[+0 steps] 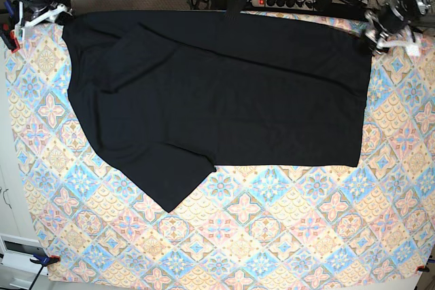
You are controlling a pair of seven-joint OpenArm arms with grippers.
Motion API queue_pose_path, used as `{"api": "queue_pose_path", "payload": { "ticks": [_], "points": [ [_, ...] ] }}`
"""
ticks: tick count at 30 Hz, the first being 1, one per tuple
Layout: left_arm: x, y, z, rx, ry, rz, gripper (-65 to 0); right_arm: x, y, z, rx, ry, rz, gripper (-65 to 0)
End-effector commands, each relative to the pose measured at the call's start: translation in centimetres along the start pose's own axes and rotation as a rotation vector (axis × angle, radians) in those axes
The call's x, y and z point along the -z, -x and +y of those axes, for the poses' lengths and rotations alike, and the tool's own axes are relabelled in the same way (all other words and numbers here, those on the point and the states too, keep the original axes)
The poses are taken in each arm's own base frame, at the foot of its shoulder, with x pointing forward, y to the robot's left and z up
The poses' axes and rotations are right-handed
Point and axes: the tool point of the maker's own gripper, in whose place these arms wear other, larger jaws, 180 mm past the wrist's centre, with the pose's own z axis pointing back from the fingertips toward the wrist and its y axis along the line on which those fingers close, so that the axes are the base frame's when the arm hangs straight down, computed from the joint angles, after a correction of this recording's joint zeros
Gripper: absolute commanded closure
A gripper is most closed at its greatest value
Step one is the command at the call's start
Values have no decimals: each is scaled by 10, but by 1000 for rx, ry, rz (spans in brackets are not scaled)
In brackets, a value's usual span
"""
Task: Fold the T-shirt properly
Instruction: 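Reach both grippers to the middle of the shirt body and grasp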
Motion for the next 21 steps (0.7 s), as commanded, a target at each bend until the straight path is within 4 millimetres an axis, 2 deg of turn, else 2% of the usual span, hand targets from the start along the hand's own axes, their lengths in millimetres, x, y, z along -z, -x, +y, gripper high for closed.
{"api": "queue_pose_path", "payload": {
  "ticks": [1,5,11,15,21],
  "points": [
    [-4,-14,-14,28,34,-30,-244,-10,-21,-2,-37,13,-62,-244],
    [4,-48,-48,87,97,-92,-248,-18,-41,9,-98,15,-102,-244],
    [29,-92,-104,314,76,-176,-245,-5,-86,55,-177,-72,-149,-244],
    [57,-108,-121,364,42,-182,-245,5,-109,84,-220,-128,-188,-244],
    [101,-135,-126,301,-15,-150,-245,20,-134,121,-346,-143,-193,-244]
  ]
}}
